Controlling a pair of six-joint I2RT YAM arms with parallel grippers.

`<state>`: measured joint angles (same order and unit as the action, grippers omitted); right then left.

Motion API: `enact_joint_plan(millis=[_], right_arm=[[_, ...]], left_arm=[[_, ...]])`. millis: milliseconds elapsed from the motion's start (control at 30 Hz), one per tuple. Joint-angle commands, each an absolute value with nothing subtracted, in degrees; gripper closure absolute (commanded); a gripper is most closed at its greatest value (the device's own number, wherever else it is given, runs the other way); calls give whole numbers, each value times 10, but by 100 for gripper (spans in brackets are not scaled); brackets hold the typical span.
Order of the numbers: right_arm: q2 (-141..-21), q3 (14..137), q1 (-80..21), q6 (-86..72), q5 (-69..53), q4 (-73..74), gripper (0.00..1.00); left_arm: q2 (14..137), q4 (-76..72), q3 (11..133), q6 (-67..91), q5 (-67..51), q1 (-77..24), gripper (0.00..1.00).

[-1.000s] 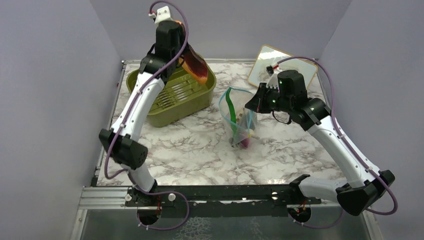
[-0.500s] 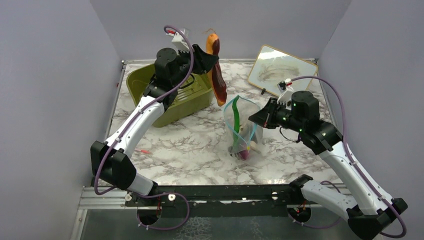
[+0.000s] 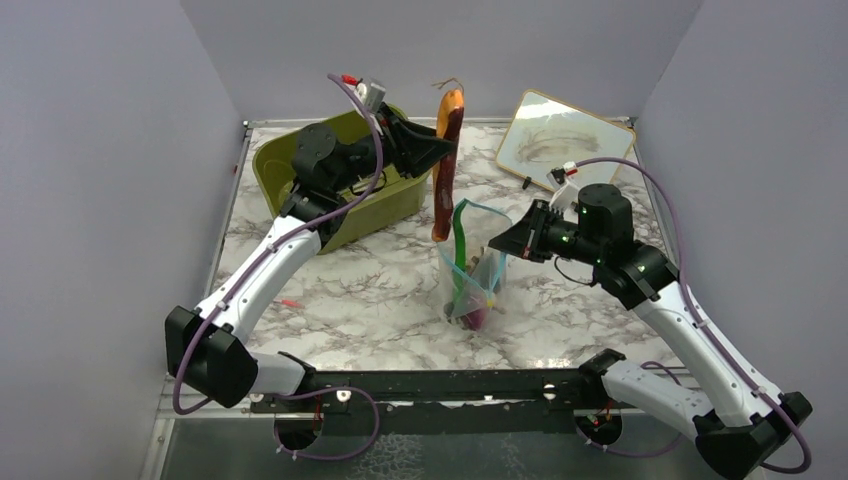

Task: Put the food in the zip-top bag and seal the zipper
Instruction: Pick up the fake food from the bin, then place the fake food in the zipper food storage bag.

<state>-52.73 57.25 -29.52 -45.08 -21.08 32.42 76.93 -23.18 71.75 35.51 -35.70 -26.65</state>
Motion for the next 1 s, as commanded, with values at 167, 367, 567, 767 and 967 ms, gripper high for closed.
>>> enact_joint_plan(millis=[167, 367, 567, 767, 967], right_arm=[[-531, 582, -292, -475, -272, 256, 99], [-536, 573, -292, -499, -285, 222, 99], [-523, 574, -292, -502, -282, 203, 99], [-495, 549, -292, -528, -306, 131, 99], [-489, 547, -292, -547, -275, 115, 99]], left_arm=[[777, -401, 673, 371, -419, -346, 79], [783, -464, 646, 336, -426, -371, 80], [760, -516, 582, 311, -408, -371, 80], [739, -539, 525, 274, -390, -372, 81], [704, -580, 448, 257, -353, -372, 82]])
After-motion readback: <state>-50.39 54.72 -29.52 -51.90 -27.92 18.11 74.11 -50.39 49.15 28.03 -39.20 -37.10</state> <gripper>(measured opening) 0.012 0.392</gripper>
